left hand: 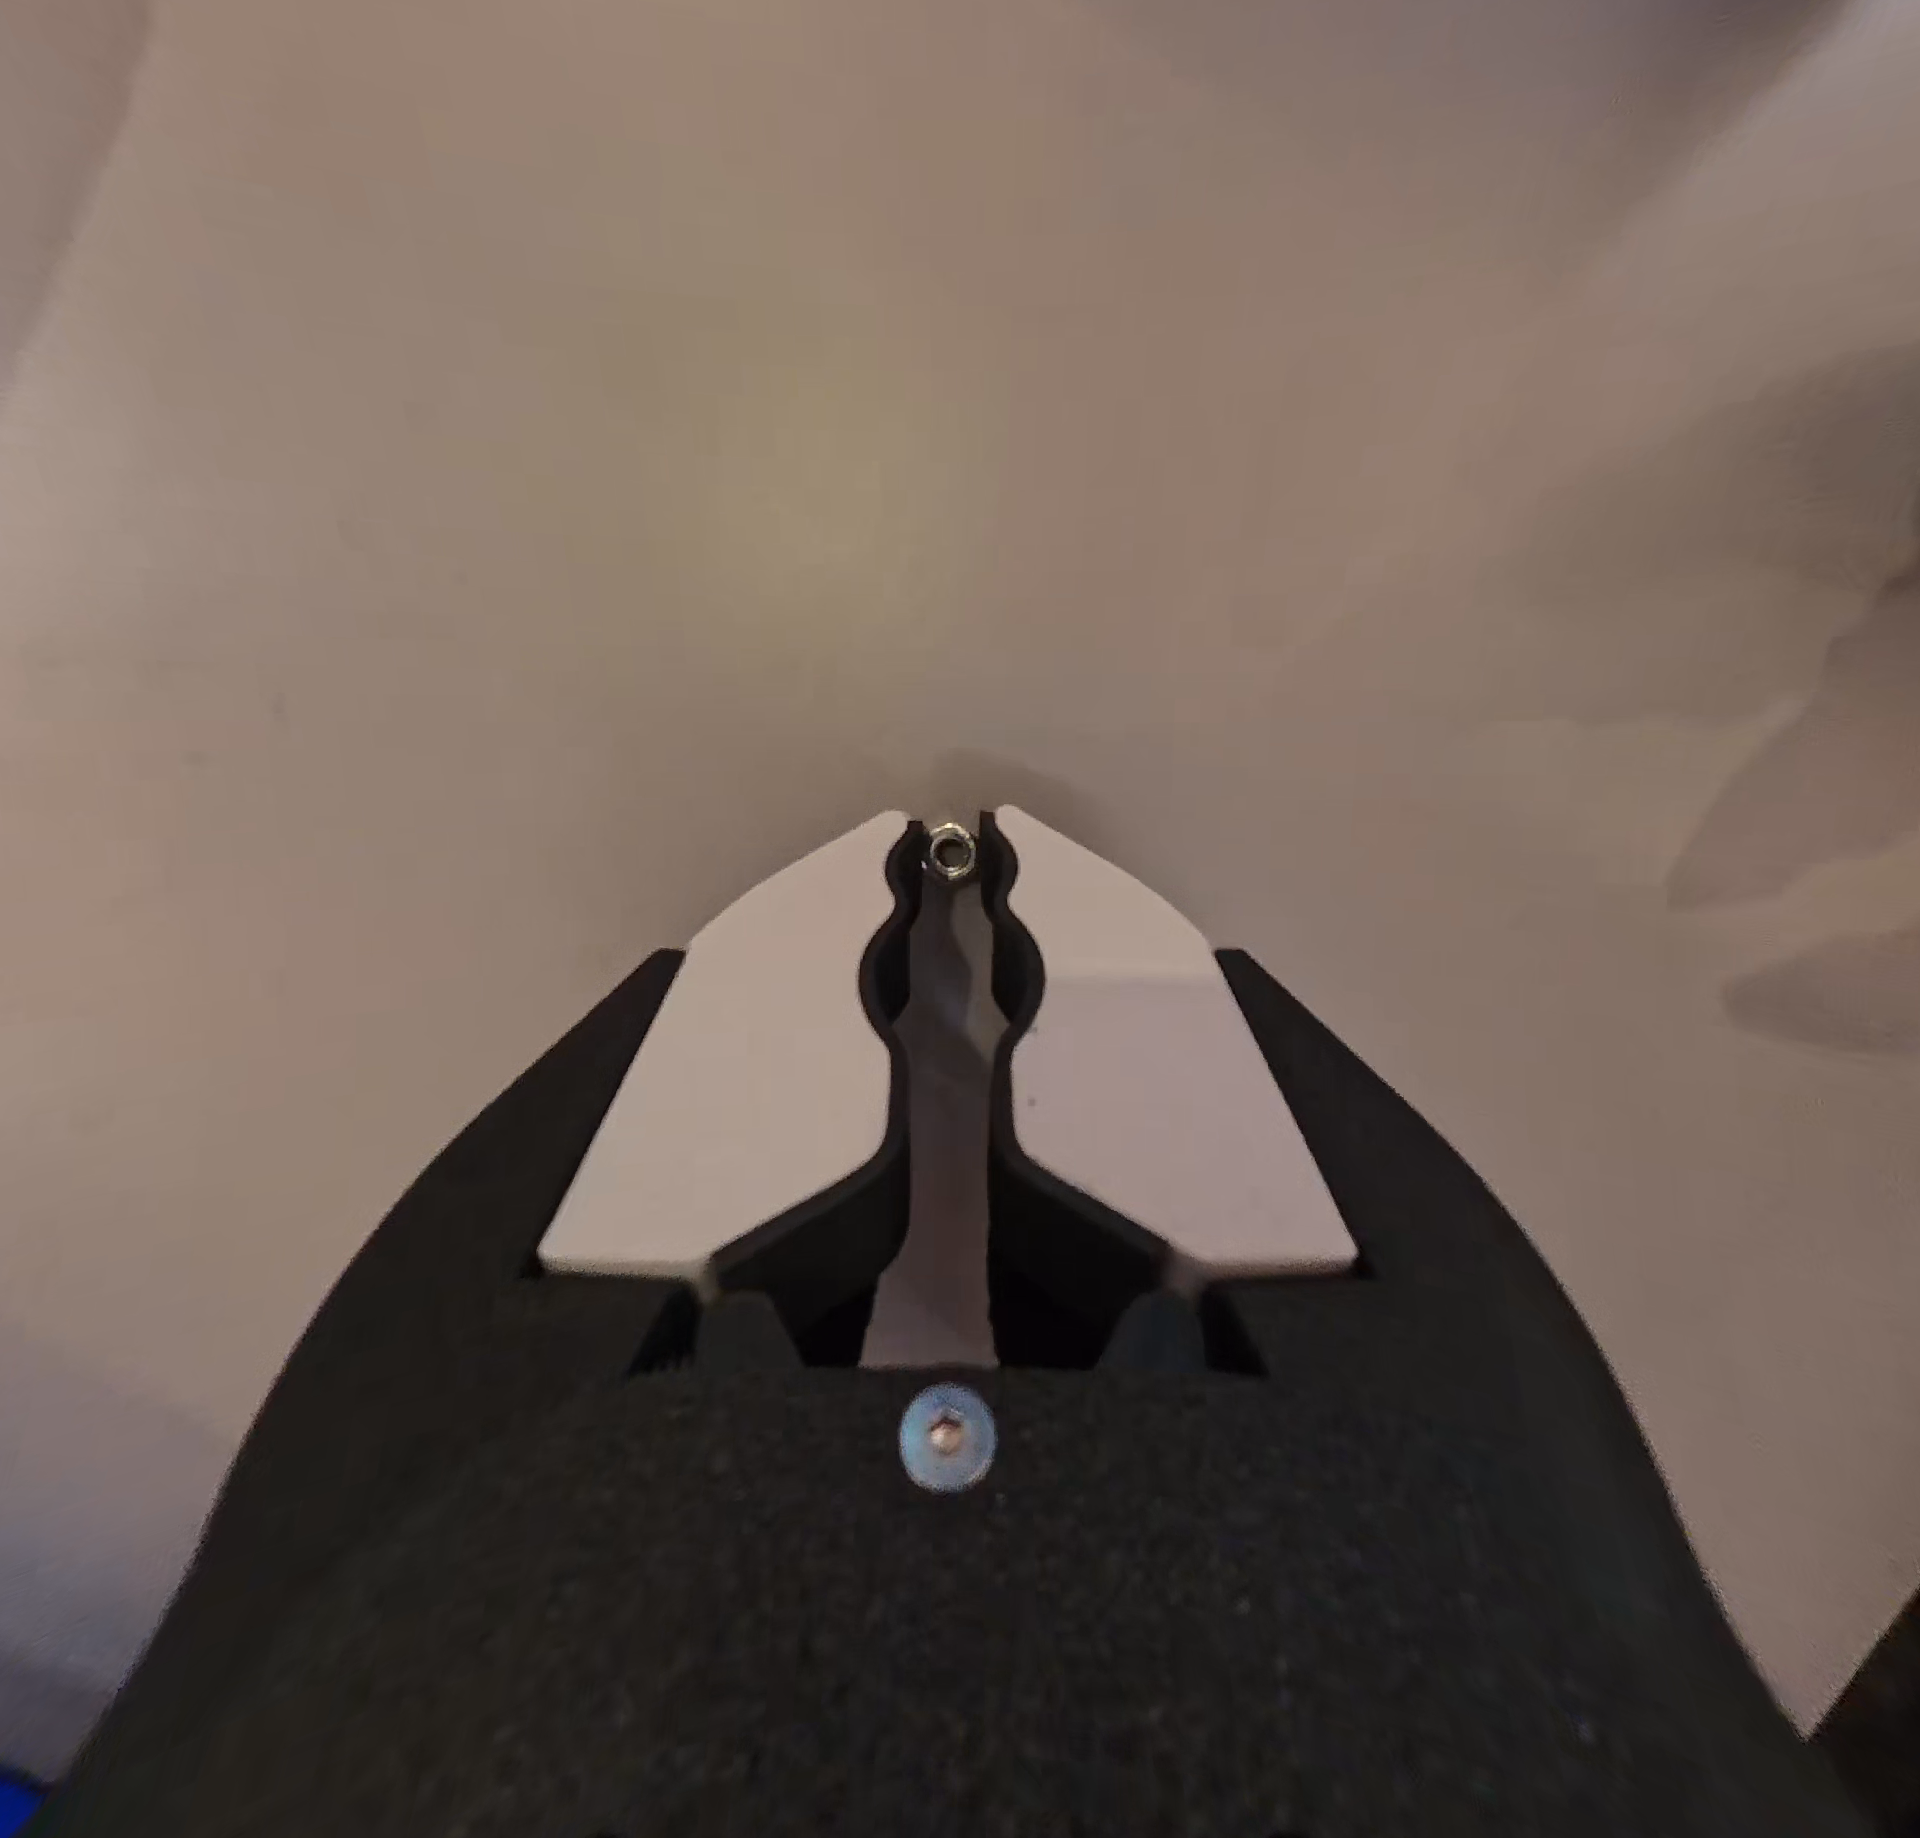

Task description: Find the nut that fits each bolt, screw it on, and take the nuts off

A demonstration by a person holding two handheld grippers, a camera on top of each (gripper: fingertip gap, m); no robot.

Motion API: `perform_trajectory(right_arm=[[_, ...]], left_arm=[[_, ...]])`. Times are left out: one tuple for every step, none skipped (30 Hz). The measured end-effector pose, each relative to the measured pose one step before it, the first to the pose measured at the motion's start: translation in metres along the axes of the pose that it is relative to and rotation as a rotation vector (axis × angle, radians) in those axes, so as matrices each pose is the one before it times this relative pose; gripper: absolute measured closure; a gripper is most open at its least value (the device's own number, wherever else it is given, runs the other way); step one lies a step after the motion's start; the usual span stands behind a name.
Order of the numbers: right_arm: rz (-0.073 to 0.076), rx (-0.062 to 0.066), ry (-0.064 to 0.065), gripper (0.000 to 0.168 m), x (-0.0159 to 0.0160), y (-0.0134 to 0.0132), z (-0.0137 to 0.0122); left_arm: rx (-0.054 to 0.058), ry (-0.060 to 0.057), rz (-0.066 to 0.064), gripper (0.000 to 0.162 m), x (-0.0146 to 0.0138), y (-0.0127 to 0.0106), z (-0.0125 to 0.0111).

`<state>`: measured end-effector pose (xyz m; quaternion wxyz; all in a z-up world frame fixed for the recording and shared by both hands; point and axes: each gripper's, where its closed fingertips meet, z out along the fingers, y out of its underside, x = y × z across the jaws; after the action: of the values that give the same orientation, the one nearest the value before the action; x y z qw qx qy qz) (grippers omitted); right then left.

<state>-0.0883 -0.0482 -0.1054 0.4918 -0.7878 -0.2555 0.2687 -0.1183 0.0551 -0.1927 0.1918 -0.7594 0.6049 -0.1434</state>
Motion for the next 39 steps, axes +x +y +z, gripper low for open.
perform_trajectory(right_arm=[[0.0003,-0.0003,-0.0006,0.152,0.00015,-0.00014,-0.00023],[-0.0008,-0.0024,0.0037,0.152,0.00090,0.00027,0.00005],[-0.0014,-0.0048,0.0090,0.152,0.00176,0.00090,0.00009],[-0.0017,-0.0079,0.0122,0.151,0.00231,0.00157,0.00022],[-0.0040,-0.0126,0.0134,0.152,0.00258,0.00228,0.00015],[-0.0061,-0.0163,0.0197,0.152,0.00354,0.00280,0.00023],[-0.0043,-0.0164,0.0232,0.152,0.00410,0.00279,0.00040],[-0.0045,-0.0177,0.0110,0.151,0.00237,0.00274,0.00081],[-0.0167,-0.0185,-0.0041,0.151,0.00005,0.00196,0.00139],[-0.0350,-0.0187,-0.0042,0.149,-0.00034,0.00104,0.00185],[-0.0545,-0.0266,0.0008,0.148,0.00036,0.00021,0.00272],[-0.0773,-0.0419,-0.0034,0.146,0.00010,0.00008,0.00341],[-0.0963,-0.0508,-0.0035,0.146,0.00042,-0.00069,0.00395],[-0.1085,-0.0506,0.0014,0.145,0.00156,-0.00228,0.00471],[-0.1141,-0.0578,-0.0124,0.144,0.00107,-0.00225,0.00589],[-0.1047,-0.0708,-0.0232,0.142,0.00205,-0.00108,0.00684],[-0.0896,-0.0656,-0.0309,0.141,0.00297,-0.00248,0.00635],[-0.0726,-0.0461,-0.0271,0.141,0.00487,-0.00580,0.00565],[-0.0705,-0.0294,-0.0274,0.142,0.00576,-0.00746,0.00535],[-0.0652,-0.0145,-0.0326,0.144,0.00535,-0.00751,0.00599],[-0.0536,-0.0132,-0.0436,0.147,0.00423,-0.00504,0.00743],[-0.0423,-0.0205,-0.0475,0.147,0.00343,-0.00135,0.00862],[-0.0330,-0.0194,-0.0482,0.147,0.00215,0.00073,0.00890],[-0.0200,-0.0233,-0.0370,0.147,0.00301,0.00252,0.00848],[-0.0095,-0.0213,-0.0358,0.147,0.00241,0.00296,0.00695],[-0.0022,-0.0073,-0.0271,0.147,0.00260,0.00145,0.00494],[0.0014,0.0026,-0.0195,0.147,0.00245,-0.00028,0.00307],[0.0030,0.0011,-0.0203,0.149,0.00121,-0.00035,0.00218],[-0.0016,-0.0122,-0.0061,0.149,0.00217,0.00130,0.00221],[-0.0062,-0.0071,0.0009,0.149,0.00230,0.00074,0.00181],[0.0029,-0.0069,-0.0053,0.149,0.00158,0.00063,0.00166],[0.0075,0.0019,-0.0134,0.149,0.00042,-0.00057,0.00158],[0.0071,0.0035,-0.0088,0.149,0.00090,-0.00096,0.00147],[0.0045,-0.0032,-0.0082,0.149,0.00081,-0.00002,0.00142],[0.0050,-0.0144,-0.0061,0.149,0.00107,0.00188,0.00173],[0.0001,-0.0212,-0.0030,0.149,0.00123,0.00310,0.00188],[-0.0048,-0.0115,0.0035,0.149,0.00128,0.00211,0.00167],[0.0046,0.0030,-0.0143,0.149,-0.00106,0.00004,0.00149],[0.0069,0.0170,-0.0148,0.150,-0.00146,-0.00199,0.00144]], left_arm=[[-0.0048,0.0013,0.0061,0.152,0.00046,0.00032,0.00003],[-0.0049,-0.0047,0.0055,0.147,-0.00057,0.00049,-0.00040],[-0.0028,-0.0117,-0.0011,0.132,-0.00151,0.00090,-0.00161],[0.0064,-0.0080,-0.0029,0.121,-0.00075,0.00114,-0.00460],[0.0304,-0.0034,-0.0042,0.119,0.00026,0.00047,-0.00912],[0.0501,-0.0037,-0.0106,0.119,0.00082,0.00102,-0.01346],[0.0558,-0.0004,-0.0209,0.119,0.00163,0.00266,-0.01632],[0.0677,0.0078,-0.0222,0.119,0.00379,0.00348,-0.01792],[0.0746,0.0080,-0.0254,0.119,0.00491,0.00451,-0.01790],[0.0733,0.0068,-0.0335,0.119,0.00537,0.00561,-0.01678],[0.0678,0.0155,-0.0350,0.120,0.00704,0.00754,-0.01480],[0.0521,0.0188,-0.0323,0.121,0.00783,0.00999,-0.01265],[0.0334,0.0093,-0.0280,0.122,0.00610,0.01191,-0.01039],[0.0227,-0.0010,-0.0206,0.122,0.00396,0.01208,-0.00823],[0.0166,-0.0063,-0.0073,0.122,0.00271,0.01060,-0.00620],[0.0133,-0.0190,0.0055,0.122,0.00056,0.00820,-0.00462],[-0.0009,-0.0289,0.0141,0.124,-0.00123,0.00619,-0.00294],[-0.0221,-0.0216,0.0199,0.124,-0.00078,0.00453,-0.00170],[-0.0107,-0.0157,0.0180,0.124,-0.00023,0.00071,-0.00091],[0.0098,-0.0147,0.0105,0.124,-0.00024,-0.00216,-0.00042],[0.0101,-0.0031,0.0024,0.124,0.00140,-0.00223,0.00030],[-0.0030,0.0170,-0.0001,0.124,0.00420,-0.00039,0.00083],[-0.0122,0.0195,0.0032,0.124,0.00438,0.00149,0.00080],[-0.0073,-0.0012,0.0100,0.124,0.00166,0.00174,0.00005],[-0.0052,-0.0166,0.0189,0.124,-0.00056,0.00192,-0.00057],[-0.0107,-0.0165,0.0222,0.124,-0.00102,0.00245,-0.00085],[-0.0104,-0.0165,0.0181,0.124,-0.00160,0.00195,-0.00097],[-0.0004,-0.0144,0.0116,0.124,-0.00176,0.00034,-0.00121],[0.0040,-0.0022,0.0047,0.124,-0.00042,-0.00045,-0.00123],[0.0010,0.0095,-0.0018,0.124,0.00085,-0.00023,-0.00081],[-0.0015,0.0092,-0.0059,0.124,0.00047,0.00024,-0.00030],[-0.0002,0.0036,-0.0062,0.124,-0.00042,0.00036,0.00007],[-0.0009,0.0032,-0.0035,0.123,-0.00038,0.00083,0.00015],[-0.0045,0.0024,-0.0017,0.123,-0.00030,0.00133,0.00055],[-0.0071,-0.0008,-0.0007,0.123,-0.00068,0.00158,0.00065],[-0.0060,-0.0005,0.0009,0.123,-0.00034,0.00122,0.00051],[-0.0019,0.0031,0.0030,0.123,0.00058,0.00047,0.00023],[0.0000,0.0049,0.0043,0.123,0.00109,-0.00003,0.00002],[-0.0011,0.0012,0.0042,0.123,0.00071,0.00006,-0.00014]])
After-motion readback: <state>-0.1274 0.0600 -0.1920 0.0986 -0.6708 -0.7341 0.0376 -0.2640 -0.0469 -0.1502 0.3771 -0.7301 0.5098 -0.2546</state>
